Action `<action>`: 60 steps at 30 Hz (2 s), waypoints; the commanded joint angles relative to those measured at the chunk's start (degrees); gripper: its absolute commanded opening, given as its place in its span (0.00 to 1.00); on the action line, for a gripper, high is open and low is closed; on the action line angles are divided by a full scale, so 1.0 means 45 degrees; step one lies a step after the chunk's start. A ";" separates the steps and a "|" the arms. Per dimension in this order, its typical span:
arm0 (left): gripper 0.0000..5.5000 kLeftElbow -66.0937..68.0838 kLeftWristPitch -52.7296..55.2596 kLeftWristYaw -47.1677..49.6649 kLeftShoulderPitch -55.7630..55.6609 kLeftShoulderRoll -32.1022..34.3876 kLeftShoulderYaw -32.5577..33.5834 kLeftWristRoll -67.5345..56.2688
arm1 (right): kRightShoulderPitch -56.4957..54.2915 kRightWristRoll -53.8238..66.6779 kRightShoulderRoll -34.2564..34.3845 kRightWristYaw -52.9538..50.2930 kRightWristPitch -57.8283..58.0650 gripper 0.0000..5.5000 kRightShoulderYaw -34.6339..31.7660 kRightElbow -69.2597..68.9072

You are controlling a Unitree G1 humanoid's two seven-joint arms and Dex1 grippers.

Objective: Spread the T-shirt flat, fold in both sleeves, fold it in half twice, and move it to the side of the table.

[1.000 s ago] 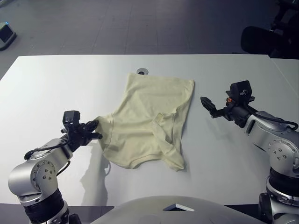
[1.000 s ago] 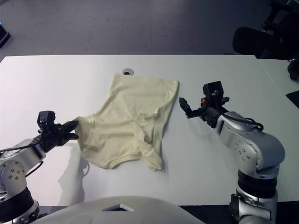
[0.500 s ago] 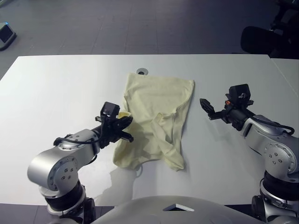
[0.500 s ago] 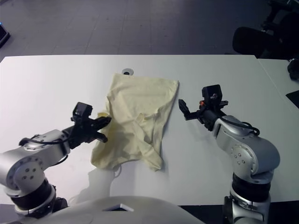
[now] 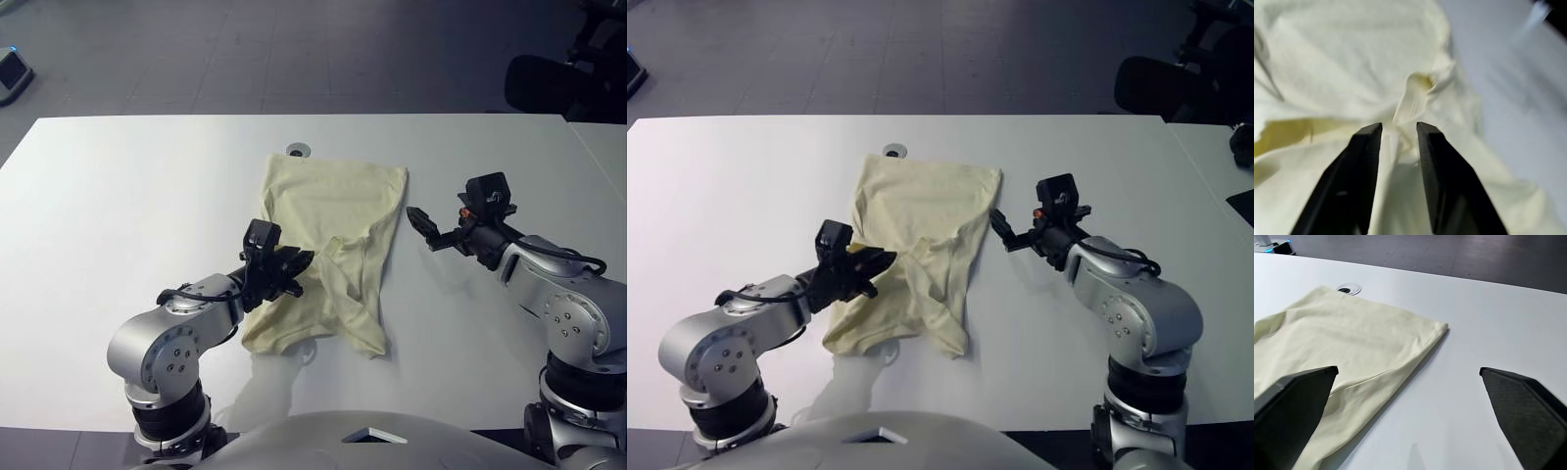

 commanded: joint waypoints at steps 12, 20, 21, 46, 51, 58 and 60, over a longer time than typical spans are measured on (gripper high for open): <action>0.76 0.1922 -0.9064 -0.6933 0.6265 1.0428 0.1283 0.3521 | 0.4754 -0.5239 -0.7222 0.6761 -0.9041 0.98 0.2684 0.0308; 0.98 0.4221 -1.8663 -0.7107 0.9495 1.2575 -0.2012 0.9795 | 0.5995 -0.7126 -0.8621 0.9523 -1.4316 0.98 0.3501 0.1579; 0.98 0.4261 -1.9236 -0.6941 0.9587 1.2542 -0.2304 1.0231 | 0.5987 -0.7294 -0.8542 0.9593 -1.4551 0.98 0.3683 0.1571; 0.23 0.4863 -2.1231 -0.5960 0.8752 1.1183 -0.4592 1.2917 | 0.4920 -1.0517 -0.5130 0.9599 -1.5160 0.63 0.6623 0.1060; 0.07 0.4733 -2.1104 -0.6084 0.8693 1.1155 -0.4666 1.2951 | 0.4752 -1.0786 -0.4757 0.9518 -1.5193 0.49 0.6704 0.1194; 0.00 0.4449 -2.0894 -0.6376 0.8506 1.1091 -0.4672 1.2671 | 0.4795 -1.0968 -0.4528 0.9455 -1.5284 0.29 0.6562 0.0965; 0.00 0.4414 -2.0846 -0.6440 0.8473 1.1064 -0.4696 1.2647 | 0.4891 -1.0922 -0.4529 0.9496 -1.5265 0.22 0.6486 0.0744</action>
